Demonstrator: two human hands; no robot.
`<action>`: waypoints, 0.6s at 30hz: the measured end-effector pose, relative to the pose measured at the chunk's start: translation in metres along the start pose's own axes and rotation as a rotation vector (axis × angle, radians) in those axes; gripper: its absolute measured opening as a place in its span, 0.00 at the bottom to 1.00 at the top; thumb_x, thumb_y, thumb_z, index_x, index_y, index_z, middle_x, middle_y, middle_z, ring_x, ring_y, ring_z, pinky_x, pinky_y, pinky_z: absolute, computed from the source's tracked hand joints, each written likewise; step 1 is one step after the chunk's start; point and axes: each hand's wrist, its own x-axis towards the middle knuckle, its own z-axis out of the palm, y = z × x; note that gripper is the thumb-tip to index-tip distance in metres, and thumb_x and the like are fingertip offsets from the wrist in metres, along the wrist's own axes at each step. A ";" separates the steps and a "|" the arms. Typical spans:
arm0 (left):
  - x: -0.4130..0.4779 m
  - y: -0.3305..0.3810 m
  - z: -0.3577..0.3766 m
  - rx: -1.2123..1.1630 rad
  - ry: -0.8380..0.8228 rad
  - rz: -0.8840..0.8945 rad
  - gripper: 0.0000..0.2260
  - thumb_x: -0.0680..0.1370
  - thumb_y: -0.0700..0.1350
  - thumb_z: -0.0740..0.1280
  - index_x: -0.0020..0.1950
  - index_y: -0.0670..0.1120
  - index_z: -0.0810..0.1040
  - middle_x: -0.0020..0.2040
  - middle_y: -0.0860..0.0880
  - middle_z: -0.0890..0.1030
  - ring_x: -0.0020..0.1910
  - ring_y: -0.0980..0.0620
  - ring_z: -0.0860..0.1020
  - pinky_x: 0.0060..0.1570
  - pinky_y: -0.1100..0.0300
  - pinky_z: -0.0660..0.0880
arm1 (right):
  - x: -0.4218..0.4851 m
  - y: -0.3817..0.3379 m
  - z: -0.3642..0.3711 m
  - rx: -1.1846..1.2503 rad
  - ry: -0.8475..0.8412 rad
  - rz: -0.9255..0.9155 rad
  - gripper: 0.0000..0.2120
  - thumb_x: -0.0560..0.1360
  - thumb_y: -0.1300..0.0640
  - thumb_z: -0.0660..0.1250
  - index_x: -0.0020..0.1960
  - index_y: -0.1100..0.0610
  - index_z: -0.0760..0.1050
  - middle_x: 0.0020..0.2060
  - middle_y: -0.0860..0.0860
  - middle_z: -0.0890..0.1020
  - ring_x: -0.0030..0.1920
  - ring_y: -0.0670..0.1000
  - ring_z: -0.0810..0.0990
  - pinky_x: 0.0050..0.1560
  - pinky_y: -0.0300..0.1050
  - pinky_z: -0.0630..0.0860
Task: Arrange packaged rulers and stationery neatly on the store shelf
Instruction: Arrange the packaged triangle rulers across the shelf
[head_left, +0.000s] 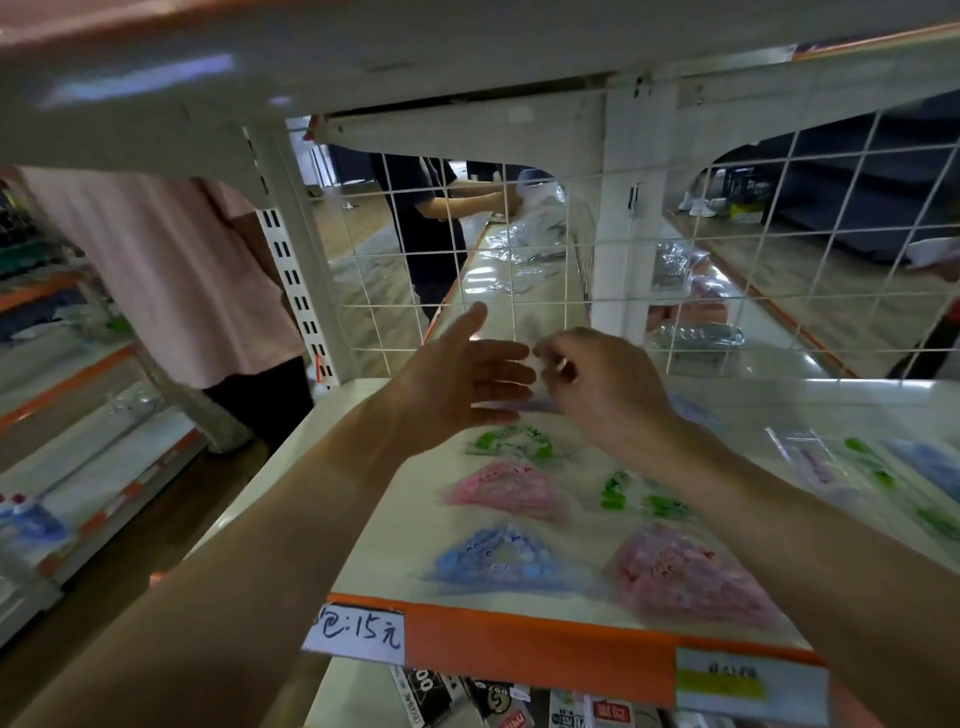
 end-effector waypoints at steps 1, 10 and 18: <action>0.004 0.002 -0.002 -0.006 0.050 0.002 0.22 0.79 0.60 0.56 0.53 0.44 0.79 0.43 0.47 0.81 0.42 0.49 0.80 0.47 0.53 0.75 | 0.007 0.005 -0.001 0.197 -0.014 0.169 0.08 0.75 0.60 0.68 0.53 0.57 0.79 0.50 0.52 0.83 0.48 0.52 0.81 0.48 0.48 0.78; 0.036 -0.006 -0.002 0.214 0.146 0.027 0.04 0.80 0.41 0.63 0.50 0.42 0.76 0.43 0.45 0.84 0.38 0.50 0.82 0.42 0.57 0.79 | 0.036 0.010 0.011 1.006 -0.122 0.655 0.05 0.72 0.64 0.70 0.47 0.58 0.79 0.38 0.53 0.82 0.35 0.46 0.80 0.33 0.35 0.78; 0.066 -0.008 -0.020 0.515 0.292 0.013 0.14 0.73 0.34 0.70 0.58 0.42 0.75 0.36 0.43 0.78 0.29 0.51 0.75 0.36 0.58 0.75 | 0.050 0.048 0.032 0.632 -0.116 0.673 0.16 0.71 0.63 0.71 0.58 0.59 0.74 0.38 0.56 0.80 0.33 0.49 0.78 0.34 0.41 0.76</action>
